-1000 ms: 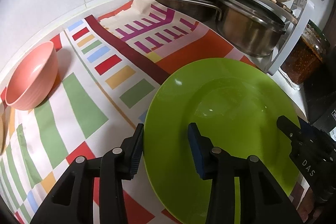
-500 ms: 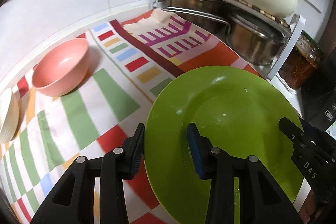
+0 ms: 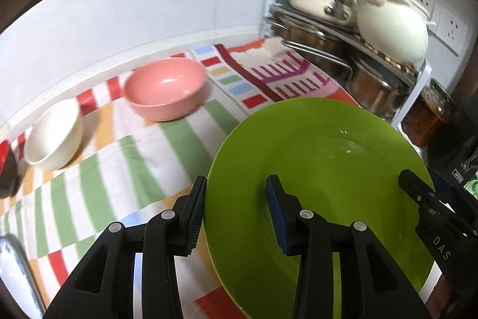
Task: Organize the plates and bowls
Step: 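Lift the lime-green plate with both tools and carry it toward the blue-patterned plates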
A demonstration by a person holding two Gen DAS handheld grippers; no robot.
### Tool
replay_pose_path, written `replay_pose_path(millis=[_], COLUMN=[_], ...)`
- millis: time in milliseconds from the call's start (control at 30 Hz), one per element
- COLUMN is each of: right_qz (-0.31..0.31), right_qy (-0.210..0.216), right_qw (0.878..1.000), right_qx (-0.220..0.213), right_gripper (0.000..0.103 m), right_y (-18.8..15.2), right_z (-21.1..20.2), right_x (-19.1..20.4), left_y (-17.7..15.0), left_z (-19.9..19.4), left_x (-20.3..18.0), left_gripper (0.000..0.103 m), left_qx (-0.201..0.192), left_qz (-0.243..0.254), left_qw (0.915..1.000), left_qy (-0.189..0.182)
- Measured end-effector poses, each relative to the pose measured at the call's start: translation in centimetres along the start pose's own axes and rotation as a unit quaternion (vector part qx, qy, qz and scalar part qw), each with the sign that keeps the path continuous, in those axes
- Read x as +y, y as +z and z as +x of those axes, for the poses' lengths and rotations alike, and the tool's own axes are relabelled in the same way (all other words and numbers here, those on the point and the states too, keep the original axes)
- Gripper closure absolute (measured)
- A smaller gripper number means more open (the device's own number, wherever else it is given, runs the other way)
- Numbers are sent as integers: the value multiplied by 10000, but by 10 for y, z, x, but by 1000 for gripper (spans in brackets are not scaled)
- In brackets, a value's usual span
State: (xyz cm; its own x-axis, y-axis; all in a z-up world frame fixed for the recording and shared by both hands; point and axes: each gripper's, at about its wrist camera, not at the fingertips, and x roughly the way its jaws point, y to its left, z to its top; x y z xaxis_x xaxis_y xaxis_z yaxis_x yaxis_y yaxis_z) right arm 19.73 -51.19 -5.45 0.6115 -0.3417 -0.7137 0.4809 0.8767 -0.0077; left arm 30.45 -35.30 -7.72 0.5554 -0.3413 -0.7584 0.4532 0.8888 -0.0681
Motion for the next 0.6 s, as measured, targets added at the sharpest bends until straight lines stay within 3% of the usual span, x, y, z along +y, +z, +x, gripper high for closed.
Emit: replay_pose_path(millis=[600], right_qz=[-599], right_qy=[562], right_qw=[9956], right_qx=[-445], right_gripper=[63], right_y=[-10], right_z=[-58], right_x=[94], left_y=[-30], left_z=[-87], left_x=[97], left_gripper=[64], left_qx=[-495], left_qz=[-658], left_qw=[9954], left_qy=[493])
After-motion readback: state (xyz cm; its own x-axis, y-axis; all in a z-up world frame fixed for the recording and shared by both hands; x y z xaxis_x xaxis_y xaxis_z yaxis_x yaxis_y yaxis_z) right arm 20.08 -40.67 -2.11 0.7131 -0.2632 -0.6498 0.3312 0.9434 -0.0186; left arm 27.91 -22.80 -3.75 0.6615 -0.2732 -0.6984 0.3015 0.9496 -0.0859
